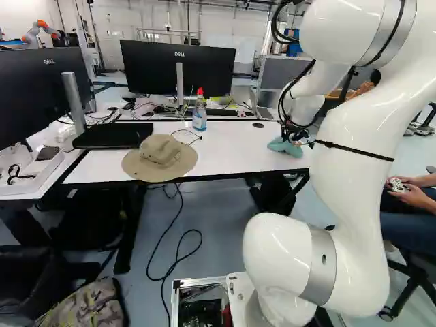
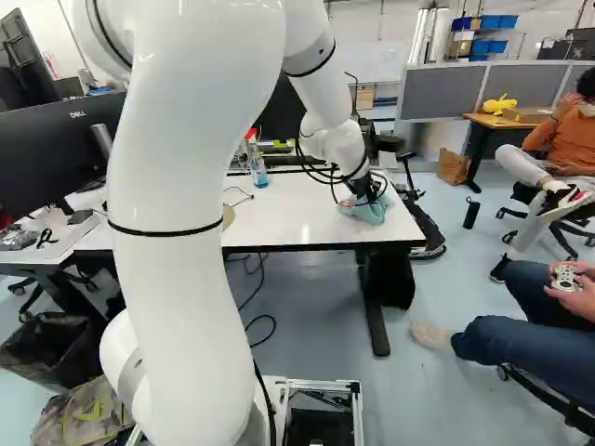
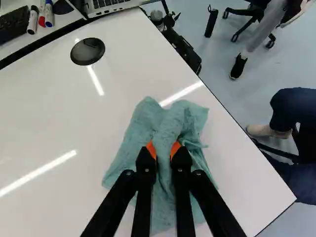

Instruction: Clean the table with the green towel

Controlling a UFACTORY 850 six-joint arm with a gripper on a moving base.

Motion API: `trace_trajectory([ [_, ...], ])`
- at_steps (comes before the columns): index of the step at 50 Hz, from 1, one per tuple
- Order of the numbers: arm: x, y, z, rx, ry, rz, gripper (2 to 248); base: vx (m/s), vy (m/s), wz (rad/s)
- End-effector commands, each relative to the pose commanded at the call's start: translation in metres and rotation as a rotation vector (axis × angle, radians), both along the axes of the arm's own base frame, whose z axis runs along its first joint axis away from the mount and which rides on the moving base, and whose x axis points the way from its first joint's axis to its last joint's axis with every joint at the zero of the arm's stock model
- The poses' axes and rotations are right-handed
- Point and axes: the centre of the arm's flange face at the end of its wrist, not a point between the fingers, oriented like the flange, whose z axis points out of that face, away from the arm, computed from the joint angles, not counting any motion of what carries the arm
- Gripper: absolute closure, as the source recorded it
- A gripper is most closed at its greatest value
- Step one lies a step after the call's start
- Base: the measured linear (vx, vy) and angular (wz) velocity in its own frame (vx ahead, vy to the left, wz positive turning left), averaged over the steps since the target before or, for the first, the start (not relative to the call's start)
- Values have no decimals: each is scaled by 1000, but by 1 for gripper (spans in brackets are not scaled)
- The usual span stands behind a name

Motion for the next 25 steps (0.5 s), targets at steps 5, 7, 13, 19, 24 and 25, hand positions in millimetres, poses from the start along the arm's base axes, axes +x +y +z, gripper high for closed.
trace_trajectory([
  [5, -2, 2, 6, 0, 0, 1, 203, 0, 0, 0],
  [7, -3, 3, 8, 1, 2, 2, 203, 0, 0, 0],
  [13, -7, 7, 14, 7, 9, 4, 203, 0, 0, 0],
  [19, -10, 11, 21, 16, 22, 6, 203, 0, 0, 0],
  [24, -14, 14, 26, 26, 33, 5, 203, 0, 0, 0],
  [25, -14, 14, 27, 27, 35, 5, 203, 0, 0, 0],
])
